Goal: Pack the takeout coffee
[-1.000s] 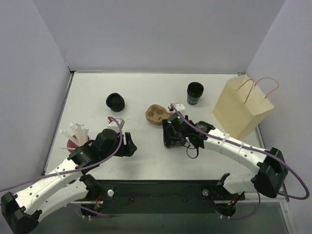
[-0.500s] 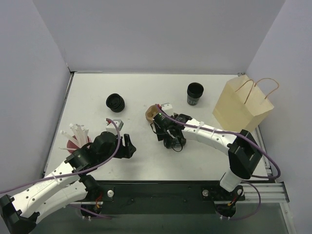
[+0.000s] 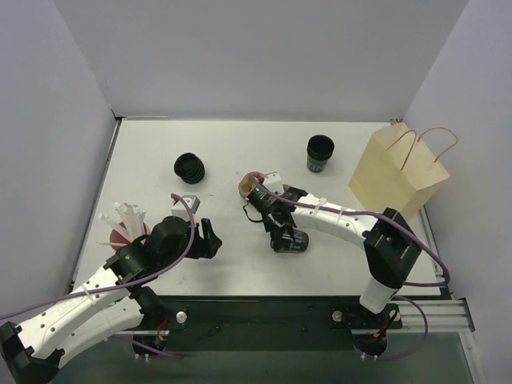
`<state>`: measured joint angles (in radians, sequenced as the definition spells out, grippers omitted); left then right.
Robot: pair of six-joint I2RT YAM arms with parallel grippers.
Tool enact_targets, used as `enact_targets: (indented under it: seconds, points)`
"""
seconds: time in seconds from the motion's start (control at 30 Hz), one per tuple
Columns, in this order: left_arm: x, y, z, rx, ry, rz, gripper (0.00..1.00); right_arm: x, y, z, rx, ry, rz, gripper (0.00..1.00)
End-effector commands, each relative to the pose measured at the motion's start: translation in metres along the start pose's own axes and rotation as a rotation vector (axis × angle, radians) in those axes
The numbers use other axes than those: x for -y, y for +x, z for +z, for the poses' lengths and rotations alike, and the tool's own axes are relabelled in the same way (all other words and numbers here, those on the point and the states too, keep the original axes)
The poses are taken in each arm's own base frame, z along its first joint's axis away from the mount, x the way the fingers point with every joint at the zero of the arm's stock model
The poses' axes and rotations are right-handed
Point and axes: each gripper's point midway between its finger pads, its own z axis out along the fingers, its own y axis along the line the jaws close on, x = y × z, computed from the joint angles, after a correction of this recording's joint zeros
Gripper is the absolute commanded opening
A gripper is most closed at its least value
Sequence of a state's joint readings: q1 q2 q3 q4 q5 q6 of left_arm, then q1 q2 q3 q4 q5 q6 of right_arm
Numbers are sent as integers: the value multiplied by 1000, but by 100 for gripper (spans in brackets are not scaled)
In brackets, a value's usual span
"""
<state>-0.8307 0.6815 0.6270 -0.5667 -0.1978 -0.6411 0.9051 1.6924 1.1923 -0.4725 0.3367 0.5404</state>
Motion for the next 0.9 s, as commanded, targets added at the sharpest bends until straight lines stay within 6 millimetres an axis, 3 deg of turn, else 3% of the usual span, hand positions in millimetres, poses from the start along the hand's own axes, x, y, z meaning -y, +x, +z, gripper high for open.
enact_targets:
  seconds: [0.0, 0.13, 0.23, 0.37, 0.53, 0.67, 0.77, 0.87]
  points:
    - [4, -13, -6, 48, 11, 1, 74, 16, 5, -14, 9, 42, -2, 33]
    - [3, -12, -7, 44, 10, -1, 74, 20, -1, -20, 36, 46, -23, 33]
    - [5, -15, -10, 47, 16, -4, 73, 23, -12, -30, 74, 37, -53, 52]
    - [8, -21, -18, 57, 24, -4, 73, 17, -22, -44, 93, -44, -175, 63]
    - [11, -30, -28, 69, 30, 18, 74, 9, -10, -55, 69, -163, -329, 69]
    - [10, -28, -28, 63, 29, 16, 74, 17, -2, -58, 8, -120, -265, 68]
    - [10, -24, -26, 59, 35, -10, 74, 7, 6, -63, -25, -124, -205, 67]
    - [12, -21, -26, 51, 52, -27, 73, -5, 8, -62, -47, -129, -255, 66]
